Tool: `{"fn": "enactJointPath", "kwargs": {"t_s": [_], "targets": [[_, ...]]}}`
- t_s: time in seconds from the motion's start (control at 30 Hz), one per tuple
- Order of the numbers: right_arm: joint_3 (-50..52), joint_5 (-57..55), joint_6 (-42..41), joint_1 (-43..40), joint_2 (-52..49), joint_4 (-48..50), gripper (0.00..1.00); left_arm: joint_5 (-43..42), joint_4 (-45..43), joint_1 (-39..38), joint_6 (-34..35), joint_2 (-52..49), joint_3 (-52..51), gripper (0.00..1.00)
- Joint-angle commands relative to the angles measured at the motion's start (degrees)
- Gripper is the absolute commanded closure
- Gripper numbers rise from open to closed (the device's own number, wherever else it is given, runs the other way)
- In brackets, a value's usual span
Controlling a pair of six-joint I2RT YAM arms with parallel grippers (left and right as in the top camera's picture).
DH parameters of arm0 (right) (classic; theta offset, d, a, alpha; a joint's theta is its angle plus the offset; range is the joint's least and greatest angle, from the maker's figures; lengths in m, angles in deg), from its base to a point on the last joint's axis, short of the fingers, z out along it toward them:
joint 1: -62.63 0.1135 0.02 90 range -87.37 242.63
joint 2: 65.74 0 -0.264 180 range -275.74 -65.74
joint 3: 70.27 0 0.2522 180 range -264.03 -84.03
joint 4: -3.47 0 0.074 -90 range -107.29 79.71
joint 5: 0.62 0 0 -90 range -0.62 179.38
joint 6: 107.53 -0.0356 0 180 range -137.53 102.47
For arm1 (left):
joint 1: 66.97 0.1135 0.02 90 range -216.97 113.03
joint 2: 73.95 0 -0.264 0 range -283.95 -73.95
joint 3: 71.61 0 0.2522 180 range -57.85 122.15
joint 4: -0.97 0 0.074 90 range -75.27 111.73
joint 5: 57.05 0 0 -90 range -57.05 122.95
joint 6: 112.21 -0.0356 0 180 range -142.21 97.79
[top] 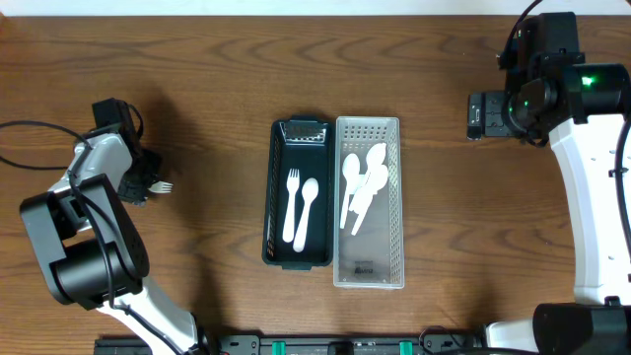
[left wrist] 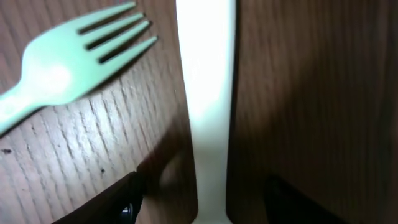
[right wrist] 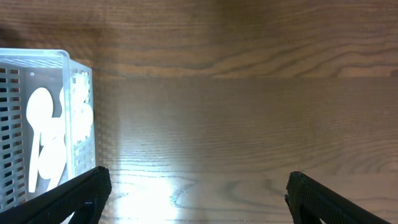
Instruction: Pack container
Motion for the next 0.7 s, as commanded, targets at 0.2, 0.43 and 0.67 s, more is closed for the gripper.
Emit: {"fn": "enactJointPath", "kwargs": {"t_s": [0.2,0.43,0.67], "targets": [[0.3,-0.3,0.9,-0.3,0.0,-0.2,0.06,-1.1,0.2,0.6,0.8,-2.3,0.1,0.37],[0.3,-0.3,1.0,-0.3,0.0,0.0,0.06,-2.6,1.1,0.6,0.9,-2.3,0.1,0.41],[0.3,-0.3,1.0,-0.3,0.0,0.0,0.07,-2.6,1.5,0.6,0.9,-2.3,0.1,0.67]]}}
